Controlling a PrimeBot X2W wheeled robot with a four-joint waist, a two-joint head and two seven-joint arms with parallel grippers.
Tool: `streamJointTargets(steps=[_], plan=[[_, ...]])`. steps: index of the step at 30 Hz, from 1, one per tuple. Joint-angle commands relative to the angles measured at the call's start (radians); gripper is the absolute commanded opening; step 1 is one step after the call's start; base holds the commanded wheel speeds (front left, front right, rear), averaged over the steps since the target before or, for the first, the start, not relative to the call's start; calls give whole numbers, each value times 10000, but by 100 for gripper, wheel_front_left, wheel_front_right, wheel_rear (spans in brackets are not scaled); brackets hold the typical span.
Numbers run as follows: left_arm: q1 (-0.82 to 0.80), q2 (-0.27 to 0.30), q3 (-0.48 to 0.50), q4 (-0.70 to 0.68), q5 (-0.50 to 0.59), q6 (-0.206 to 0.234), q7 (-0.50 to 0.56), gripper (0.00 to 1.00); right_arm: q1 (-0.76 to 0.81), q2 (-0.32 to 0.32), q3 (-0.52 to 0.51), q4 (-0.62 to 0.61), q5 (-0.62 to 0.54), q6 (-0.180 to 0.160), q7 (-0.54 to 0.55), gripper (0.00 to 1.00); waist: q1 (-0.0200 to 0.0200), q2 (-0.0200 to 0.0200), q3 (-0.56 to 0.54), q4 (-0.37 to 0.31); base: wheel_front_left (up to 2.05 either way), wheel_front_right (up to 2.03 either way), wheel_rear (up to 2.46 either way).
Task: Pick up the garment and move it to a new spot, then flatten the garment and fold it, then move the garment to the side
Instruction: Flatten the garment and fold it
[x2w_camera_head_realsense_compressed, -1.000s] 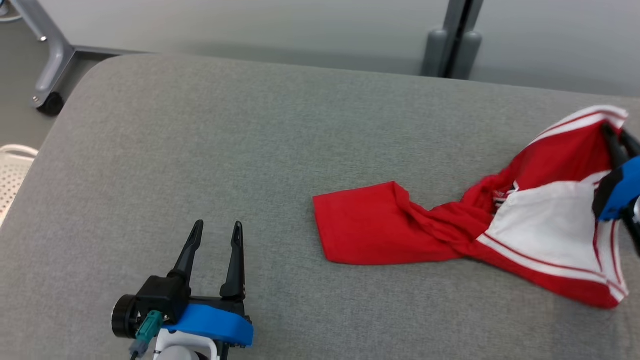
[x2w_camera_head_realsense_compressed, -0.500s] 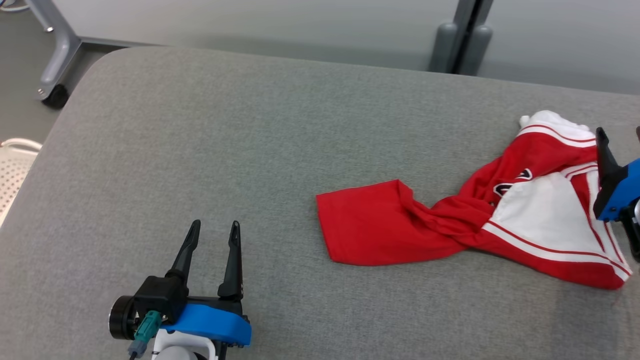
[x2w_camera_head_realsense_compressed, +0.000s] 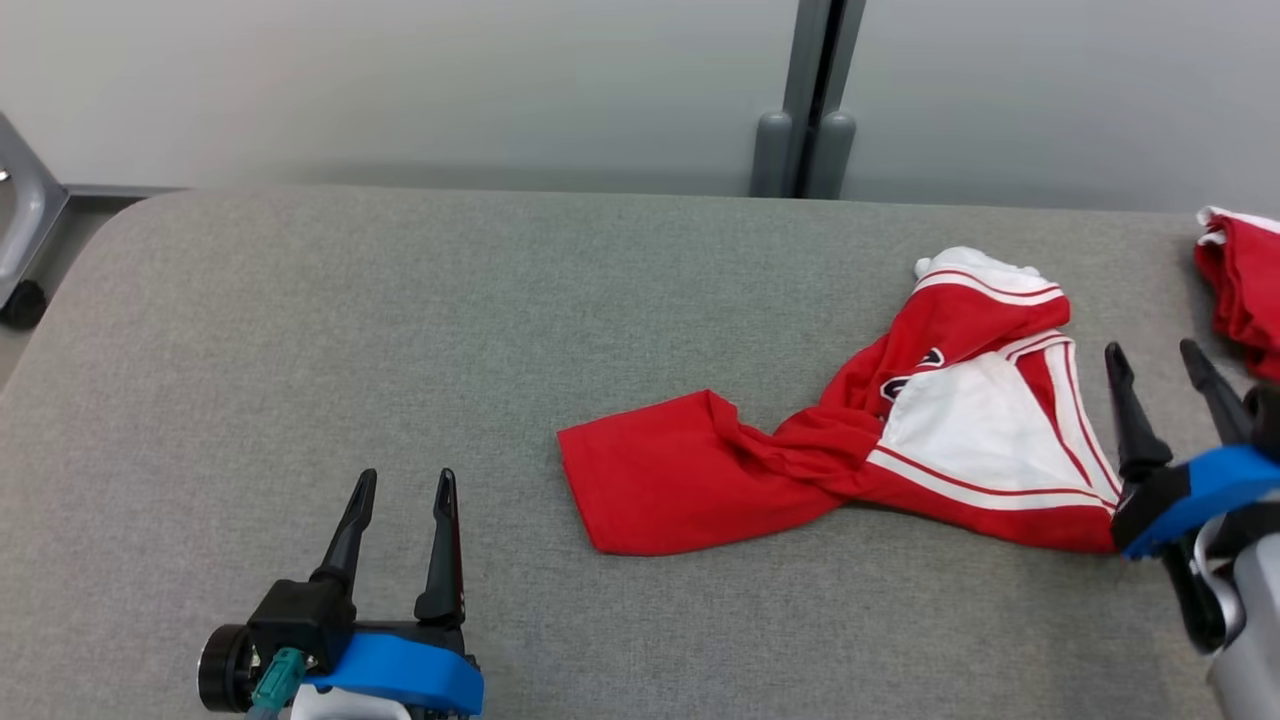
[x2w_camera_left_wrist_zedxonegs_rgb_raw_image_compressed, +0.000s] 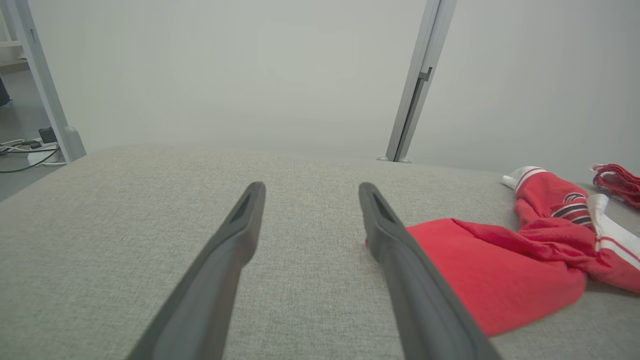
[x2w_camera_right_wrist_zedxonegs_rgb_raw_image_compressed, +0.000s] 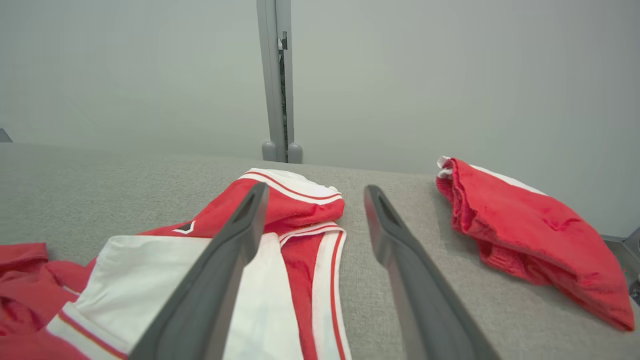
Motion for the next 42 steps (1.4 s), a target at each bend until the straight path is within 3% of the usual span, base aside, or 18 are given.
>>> streamJointTargets(steps=[1, 10, 17, 30, 42], plan=[[90, -7, 3, -17, 9, -21, -48, 100, 239, 80, -54, -129, 10, 5, -24, 100, 1, 0, -84, -81, 0, 0, 0], [543, -6, 264, -5, 177, -80, -48, 100, 3239, 1505, -994, -3466, -542, 4, -26, 100, 1, 0, -478, -310, 0, 0, 0], [630, -6, 474, 30, 372, -123, -48, 100, 5021, 2529, -1673, -4972, -790, 5, -29, 100, 1, 0, -671, -306, 0, 0, 0], [142, 31, 390, 398, 746, -251, -48, 100, 5446, 2930, -1329, -5394, -1273, 5, -28, 100, 1, 0, -827, -644, 0, 0, 0], [-2451, 352, -158, 2724, 941, -594, -47, 100, 4842, 2888, -927, -5240, -1351, 5, -18, 100, 1, 0, -112, -1296, 0, 0, 0]])
